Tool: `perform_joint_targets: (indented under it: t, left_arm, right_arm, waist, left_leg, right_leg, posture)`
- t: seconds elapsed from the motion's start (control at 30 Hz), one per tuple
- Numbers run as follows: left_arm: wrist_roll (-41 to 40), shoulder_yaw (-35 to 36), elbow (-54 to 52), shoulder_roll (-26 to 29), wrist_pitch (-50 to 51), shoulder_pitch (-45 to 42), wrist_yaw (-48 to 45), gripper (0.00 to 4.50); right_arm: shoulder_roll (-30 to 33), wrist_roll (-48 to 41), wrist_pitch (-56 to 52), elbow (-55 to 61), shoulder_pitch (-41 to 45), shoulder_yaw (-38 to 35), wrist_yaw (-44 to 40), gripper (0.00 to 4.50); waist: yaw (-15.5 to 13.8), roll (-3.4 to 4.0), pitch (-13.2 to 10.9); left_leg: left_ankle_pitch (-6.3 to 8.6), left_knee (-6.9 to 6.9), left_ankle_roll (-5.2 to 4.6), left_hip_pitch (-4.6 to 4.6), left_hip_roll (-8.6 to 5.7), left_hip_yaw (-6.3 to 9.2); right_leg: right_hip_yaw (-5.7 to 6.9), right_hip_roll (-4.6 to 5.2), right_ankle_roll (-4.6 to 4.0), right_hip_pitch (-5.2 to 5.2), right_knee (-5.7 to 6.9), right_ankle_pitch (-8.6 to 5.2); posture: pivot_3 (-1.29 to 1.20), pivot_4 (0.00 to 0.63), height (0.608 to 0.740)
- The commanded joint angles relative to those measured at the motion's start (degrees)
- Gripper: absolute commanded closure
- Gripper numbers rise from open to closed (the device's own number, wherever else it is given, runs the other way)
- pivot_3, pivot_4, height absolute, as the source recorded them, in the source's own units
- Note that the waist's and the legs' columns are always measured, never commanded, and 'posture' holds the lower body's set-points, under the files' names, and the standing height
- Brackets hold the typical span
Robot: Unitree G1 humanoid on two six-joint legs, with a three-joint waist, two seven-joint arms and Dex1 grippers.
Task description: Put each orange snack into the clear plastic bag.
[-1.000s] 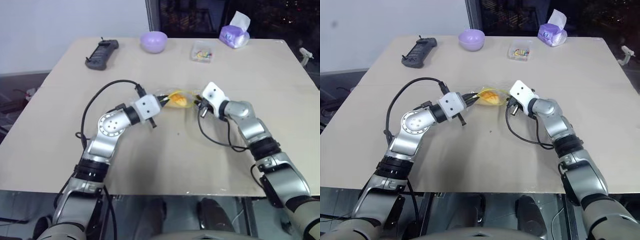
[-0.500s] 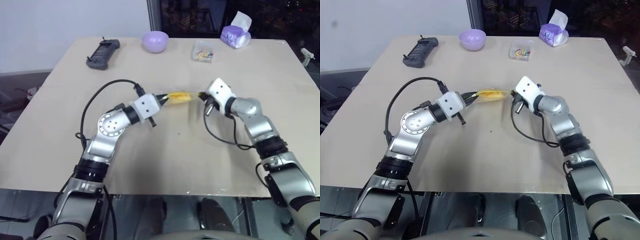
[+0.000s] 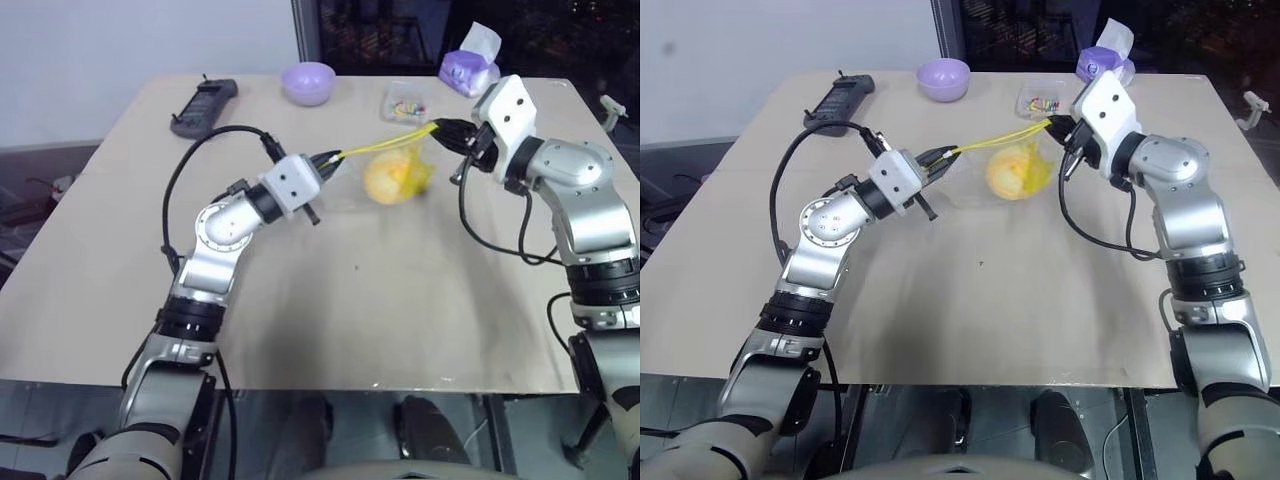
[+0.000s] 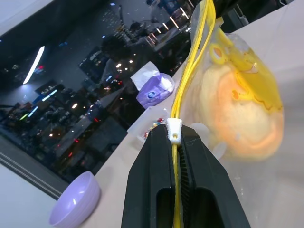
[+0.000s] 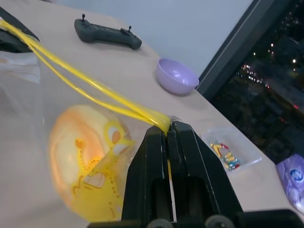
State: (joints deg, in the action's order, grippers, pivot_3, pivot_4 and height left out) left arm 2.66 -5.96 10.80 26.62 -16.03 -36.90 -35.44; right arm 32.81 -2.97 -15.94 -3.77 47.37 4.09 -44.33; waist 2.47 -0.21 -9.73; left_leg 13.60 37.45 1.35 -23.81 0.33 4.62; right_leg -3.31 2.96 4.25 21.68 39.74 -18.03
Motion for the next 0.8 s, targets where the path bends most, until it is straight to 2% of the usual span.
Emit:
perform_joint_targets:
  t: [0.03,0.07,0.13,0.17,0.23,0.27,0.43,0.47,0.57,0.8]
  left_arm:
    - [-0.03,0.69,0.46,0.36,-1.60,0.35,0.42,4.50]
    - [-0.13,0.48,0.61,0.31,-1.58,0.30,0.21,4.50]
    - [-0.59,-0.39,0.36,0.37,-1.48,0.73,-1.18,4.50]
    - [-0.83,-0.78,0.09,0.47,-1.44,1.10,-1.90,4.50]
    - [-1.19,-1.07,-0.31,0.57,-1.26,1.67,-2.78,4.50]
    - [-1.32,-1.08,-0.44,0.63,-1.19,1.83,-3.13,4.50]
    - [-0.77,-1.66,-3.87,4.36,-1.18,4.16,-7.71,4.50]
    - [-0.62,-1.79,-4.53,5.20,-1.19,4.45,-8.62,4.50]
    - [-0.95,-2.54,-6.52,6.54,-0.76,4.63,-10.61,4.50]
    - [1.91,-4.63,-8.97,7.83,-1.89,3.82,-12.21,4.50]
  right_arm:
    - [1.77,1.62,0.22,2.02,-0.85,-0.77,1.44,4.46]
    - [1.94,2.02,0.33,1.92,-1.04,-0.58,1.50,4.46]
    - [3.14,1.37,-0.78,2.89,-1.82,-0.10,-0.91,3.83]
    - [4.14,0.96,-1.54,3.97,-2.47,0.25,-2.52,3.83]
    - [6.99,1.09,-2.04,6.76,-4.08,1.61,-5.92,3.12]
    - [8.28,1.05,-2.39,8.07,-4.73,2.20,-7.33,2.61]
    - [16.56,4.21,-2.15,15.52,-6.17,6.78,-15.37,2.61]
    - [16.62,2.68,-3.11,17.61,-6.26,6.72,-16.48,2.61]
    - [11.97,-2.24,-6.27,21.44,-4.57,6.23,-15.53,2.61]
    - [1.86,1.76,-3.86,17.93,-1.57,12.33,-10.88,2.61]
  waist:
    - [-0.03,0.00,0.00]
    - [-0.03,0.00,0.00]
    - [-0.03,0.00,0.00]
    - [-0.04,0.00,0.00]
    - [-0.20,0.00,0.00]
    - [-0.18,0.00,0.00]
    - [0.06,0.05,-0.04]
    - [0.05,0.07,-0.06]
    - [0.25,0.07,-0.06]
    - [-0.34,0.05,-0.07]
  left_leg:
    - [0.00,0.00,0.00,0.00,0.00,0.01]
    - [0.00,0.00,0.00,0.00,0.00,0.01]
    - [0.00,0.00,0.00,0.00,0.00,0.00]
    - [0.00,0.00,0.00,0.00,0.00,0.00]
    - [0.00,-0.01,0.00,-0.01,0.00,0.02]
    - [0.00,-0.01,0.00,-0.03,0.00,0.02]
    - [0.00,-0.02,-0.01,0.00,0.01,-0.02]
    - [0.01,-0.02,-0.01,-0.01,0.03,-0.01]
    - [0.01,-0.04,-0.01,0.04,0.08,-0.01]
    - [0.00,0.02,-0.01,-0.01,0.03,0.06]
  right_leg:
    - [0.01,0.00,0.00,0.00,0.00,0.00]
    - [0.01,0.00,0.00,0.00,0.00,0.00]
    - [0.00,0.00,0.00,0.00,0.00,0.00]
    - [0.01,0.00,0.00,0.00,0.00,0.00]
    - [0.02,0.00,0.00,-0.01,-0.04,0.00]
    - [0.03,0.00,0.00,-0.01,-0.07,0.00]
    - [-0.01,0.00,0.00,0.00,-0.05,0.00]
    - [0.00,-0.02,0.00,0.01,-0.05,0.00]
    - [-0.01,-0.06,0.00,-0.01,-0.05,0.00]
    - [0.07,-0.03,0.00,-0.02,-0.03,0.00]
  posture:
    - [0.00,0.150,0.740]
    - [0.00,0.150,0.740]
    - [0.00,0.150,0.740]
    - [0.00,0.150,0.740]
    - [0.00,0.150,0.740]
    - [0.00,0.150,0.740]
    - [0.00,0.150,0.740]
    - [0.00,0.150,0.740]
    - [0.00,0.150,0.740]
    - [0.00,0.150,0.740]
